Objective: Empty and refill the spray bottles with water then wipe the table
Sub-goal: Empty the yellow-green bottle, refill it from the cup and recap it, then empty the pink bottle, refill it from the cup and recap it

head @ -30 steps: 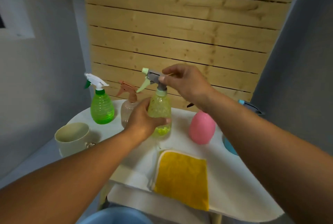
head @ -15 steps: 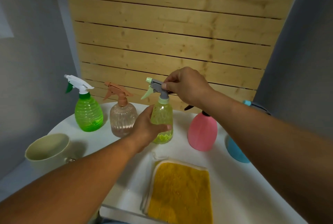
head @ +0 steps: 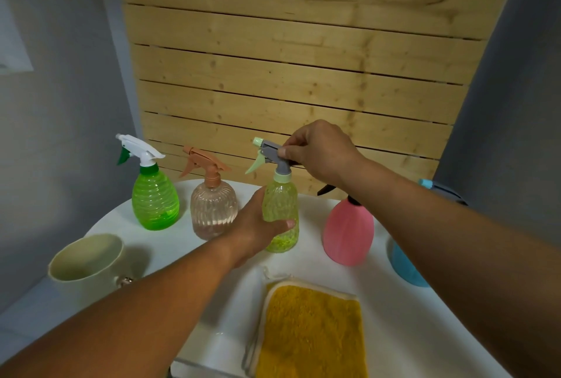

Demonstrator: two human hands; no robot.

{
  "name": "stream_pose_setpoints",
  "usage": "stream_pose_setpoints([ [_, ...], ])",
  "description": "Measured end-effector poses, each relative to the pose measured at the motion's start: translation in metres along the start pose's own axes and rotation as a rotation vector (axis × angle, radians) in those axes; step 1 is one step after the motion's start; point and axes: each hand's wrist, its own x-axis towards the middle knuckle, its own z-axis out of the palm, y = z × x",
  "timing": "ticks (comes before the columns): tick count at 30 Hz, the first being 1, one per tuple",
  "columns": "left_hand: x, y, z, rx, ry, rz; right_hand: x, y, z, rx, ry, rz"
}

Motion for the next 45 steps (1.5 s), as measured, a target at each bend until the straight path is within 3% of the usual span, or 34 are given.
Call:
stream_pose_setpoints([
  [7, 0.000, 0.006, -0.002, 0.003, -0.054, -0.019, -0.005, -0.003, -0.003, -0.007, -0.011, 0.017],
  [10, 0.000, 0.007, -0.003, -0.001, -0.053, -0.029, -0.005, -0.003, -0.019, -0.192, -0.044, 0.046],
  [13, 0.000, 0.006, -0.003, -0.020, -0.063, -0.034, -0.006, 0.005, -0.049, -0.448, -0.158, 0.120],
  [19, -0.004, 0.011, 0.008, 0.000, 0.049, -0.022, -0.020, 0.023, -0.061, -0.638, -0.383, 0.183],
  [24, -0.015, 0.024, 0.002, 0.056, 0.094, 0.003, -0.031, 0.026, -0.049, -0.653, -0.363, 0.195],
  [31, -0.051, 0.041, -0.011, 0.034, 0.110, 0.085, -0.055, -0.030, -0.083, -0.725, -0.295, 0.107],
  [37, -0.121, 0.062, -0.013, -0.015, 0.020, 0.185, -0.097, -0.095, -0.111, -0.560, -0.286, 0.041],
  [41, -0.172, 0.054, -0.029, 0.048, -0.068, 0.201, -0.128, -0.121, -0.108, -0.322, -0.270, 0.010],
  [45, -0.218, 0.027, -0.058, 0.110, -0.029, 0.203, -0.145, -0.123, -0.084, 0.000, -0.365, 0.105],
])
